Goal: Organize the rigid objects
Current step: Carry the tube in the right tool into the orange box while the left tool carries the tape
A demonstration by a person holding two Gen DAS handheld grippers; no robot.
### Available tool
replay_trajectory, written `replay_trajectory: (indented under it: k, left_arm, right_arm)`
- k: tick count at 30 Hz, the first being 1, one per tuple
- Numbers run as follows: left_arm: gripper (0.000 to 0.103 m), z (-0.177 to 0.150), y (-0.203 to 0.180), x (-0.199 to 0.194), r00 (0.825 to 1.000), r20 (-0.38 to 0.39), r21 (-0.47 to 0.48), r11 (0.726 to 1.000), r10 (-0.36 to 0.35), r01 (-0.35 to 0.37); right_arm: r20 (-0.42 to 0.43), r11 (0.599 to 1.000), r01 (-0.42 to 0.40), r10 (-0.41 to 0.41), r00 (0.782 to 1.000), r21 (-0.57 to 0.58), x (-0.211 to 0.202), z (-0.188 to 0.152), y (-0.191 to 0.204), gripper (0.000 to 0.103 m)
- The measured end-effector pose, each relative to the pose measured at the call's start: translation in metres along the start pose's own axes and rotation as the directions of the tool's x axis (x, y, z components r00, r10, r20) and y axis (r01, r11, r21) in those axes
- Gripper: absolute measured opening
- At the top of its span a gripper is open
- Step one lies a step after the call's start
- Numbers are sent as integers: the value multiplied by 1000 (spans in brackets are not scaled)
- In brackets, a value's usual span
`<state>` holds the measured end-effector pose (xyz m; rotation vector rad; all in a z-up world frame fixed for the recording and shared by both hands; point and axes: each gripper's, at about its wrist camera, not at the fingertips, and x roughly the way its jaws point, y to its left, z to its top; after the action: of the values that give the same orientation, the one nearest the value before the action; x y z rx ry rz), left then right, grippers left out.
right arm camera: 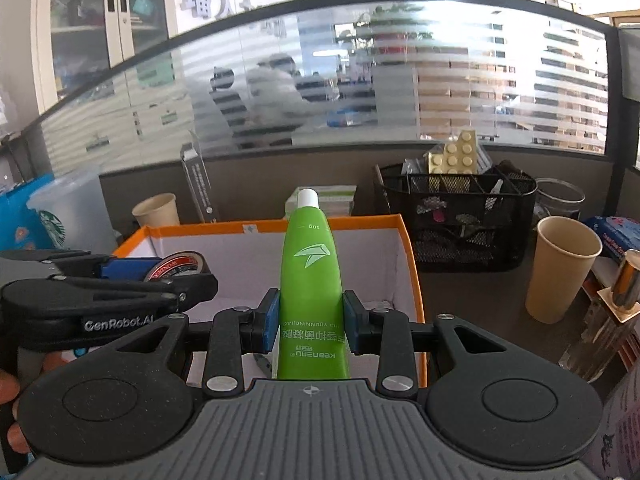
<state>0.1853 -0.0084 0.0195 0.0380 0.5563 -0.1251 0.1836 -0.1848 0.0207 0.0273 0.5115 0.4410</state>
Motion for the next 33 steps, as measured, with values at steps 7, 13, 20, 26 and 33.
replay_trajectory:
  k: [7,13,20,26,33]
  left_arm:
    - [53,-5,2,8,1000,-25,-1,1000,3,-3]
    - [53,-7,4,11,999,-32,0,1000,-6,6]
    - [53,-6,5,12,999,-44,2,1000,-25,25]
    - [53,2,2,25,991,-134,48,998,-23,30]
    - [53,2,4,32,982,-190,33,999,-25,32]
  right_arm:
    - [-57,1000,11,-13,998,-23,16,-3,1,30]
    - [-89,997,32,-38,995,-75,21,-2,5,30]
    - [-119,992,33,-48,992,-124,29,-1,15,30]
    - [-190,976,56,-97,977,-211,46,-1,23,30]
    - [-253,967,41,-106,962,-251,53,-4,27,30]
